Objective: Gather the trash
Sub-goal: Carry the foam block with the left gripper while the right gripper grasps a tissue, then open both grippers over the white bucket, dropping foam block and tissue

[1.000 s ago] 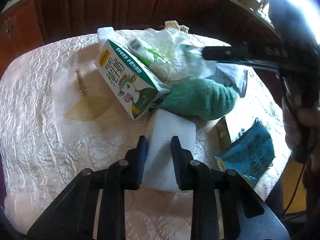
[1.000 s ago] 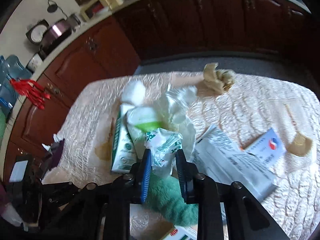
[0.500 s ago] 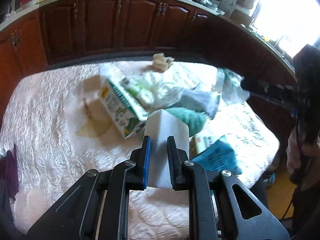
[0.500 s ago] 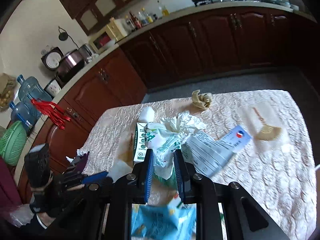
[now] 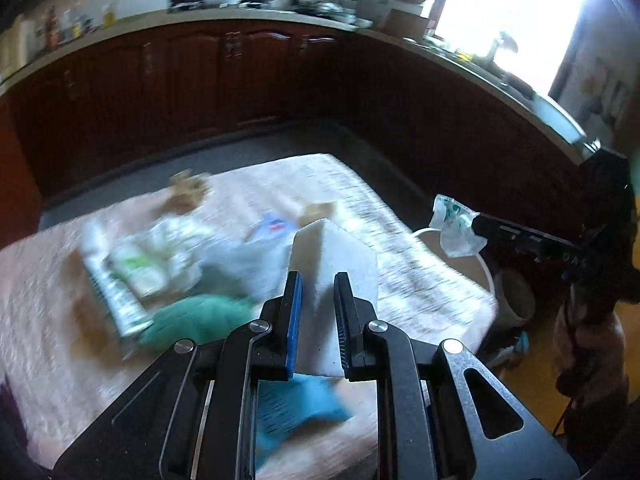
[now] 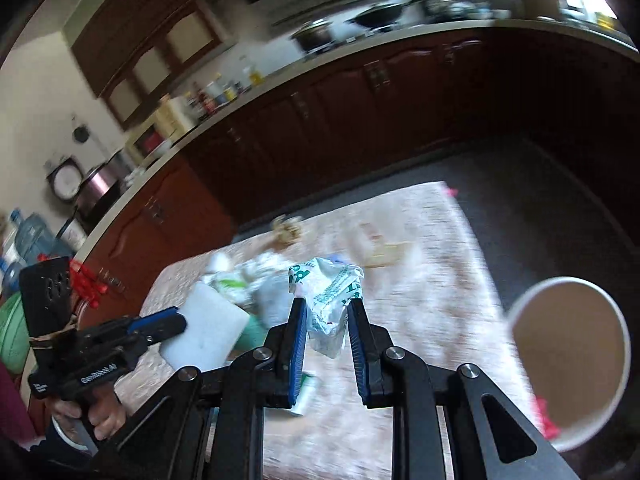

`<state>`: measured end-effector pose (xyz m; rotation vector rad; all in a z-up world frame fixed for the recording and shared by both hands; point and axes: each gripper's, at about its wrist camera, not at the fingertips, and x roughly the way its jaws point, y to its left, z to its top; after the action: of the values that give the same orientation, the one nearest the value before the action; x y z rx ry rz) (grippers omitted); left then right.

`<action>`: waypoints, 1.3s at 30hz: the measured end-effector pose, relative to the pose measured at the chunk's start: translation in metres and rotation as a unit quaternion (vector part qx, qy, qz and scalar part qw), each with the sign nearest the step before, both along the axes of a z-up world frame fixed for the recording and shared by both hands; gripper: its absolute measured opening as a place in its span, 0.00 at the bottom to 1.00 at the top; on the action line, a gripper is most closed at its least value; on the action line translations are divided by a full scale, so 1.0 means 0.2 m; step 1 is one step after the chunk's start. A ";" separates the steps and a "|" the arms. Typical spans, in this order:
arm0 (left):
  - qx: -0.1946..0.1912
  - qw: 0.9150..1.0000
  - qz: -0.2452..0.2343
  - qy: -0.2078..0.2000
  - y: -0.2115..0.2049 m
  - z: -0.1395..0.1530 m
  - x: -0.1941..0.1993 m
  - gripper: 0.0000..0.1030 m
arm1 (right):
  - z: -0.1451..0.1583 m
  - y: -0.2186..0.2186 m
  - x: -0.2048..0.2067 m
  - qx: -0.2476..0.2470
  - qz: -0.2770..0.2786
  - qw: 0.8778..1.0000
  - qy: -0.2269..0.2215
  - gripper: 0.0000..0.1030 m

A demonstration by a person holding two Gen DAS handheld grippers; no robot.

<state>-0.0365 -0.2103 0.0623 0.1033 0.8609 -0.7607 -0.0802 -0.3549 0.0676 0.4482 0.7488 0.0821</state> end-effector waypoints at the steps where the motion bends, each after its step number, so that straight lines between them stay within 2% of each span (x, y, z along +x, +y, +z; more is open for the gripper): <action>1: -0.001 1.000 -0.009 -0.001 -0.06 0.01 -0.01 0.13 | 0.00 -0.04 -0.03 -0.001 -0.009 1.000 0.000 0.19; 5: -0.003 0.999 -0.044 0.013 -0.36 0.00 -0.03 0.13 | -0.03 -0.27 -0.15 -0.010 -0.061 0.998 0.011 0.19; 12: 0.007 0.996 -0.087 0.029 -0.84 -0.06 -0.09 0.13 | -0.16 -0.66 -0.33 0.005 -0.149 0.988 0.040 0.19; 19: 0.015 0.994 -0.104 0.043 -1.14 -0.14 -0.13 0.13 | -0.26 -0.87 -0.45 0.019 -0.203 0.977 0.058 0.19; 23: 0.016 0.993 -0.106 0.052 -1.23 -0.20 -0.15 0.13 | -0.30 -0.93 -0.53 0.021 -0.227 0.971 0.069 0.19; 24: 0.014 0.993 -0.106 0.055 -1.24 -0.21 -0.15 0.13 | -0.31 -0.94 -0.54 0.021 -0.233 0.970 0.073 0.22; 26: 0.011 0.993 -0.101 0.061 -1.26 -0.23 -0.15 0.14 | -0.32 -0.95 -0.55 0.018 -0.244 0.966 0.084 0.33; 27: 0.009 0.993 -0.100 0.064 -1.27 -0.24 -0.15 0.14 | -0.32 -0.95 -0.55 0.016 -0.249 0.964 0.088 0.45; 28: 0.009 0.993 -0.098 0.066 -1.27 -0.25 -0.15 0.16 | -0.32 -0.97 -0.56 0.015 -0.251 0.964 0.087 0.49; 31: 0.011 0.992 -0.097 0.075 -1.28 -0.28 -0.14 0.18 | -0.31 -0.97 -0.59 0.016 -0.252 0.964 0.085 0.49; 34: 0.012 0.992 -0.097 0.076 -1.26 -0.29 -0.14 0.31 | -0.31 -0.96 -0.58 0.021 -0.253 0.964 0.084 0.49; 39: 0.012 0.992 -0.095 0.083 -1.23 -0.29 -0.13 0.33 | -0.32 -0.94 -0.54 0.026 -0.249 0.964 0.087 0.49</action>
<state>-0.0632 -0.4572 0.0050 0.1456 1.0278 -0.9467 -0.1878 -0.5422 0.0039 0.6894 0.7865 -0.4149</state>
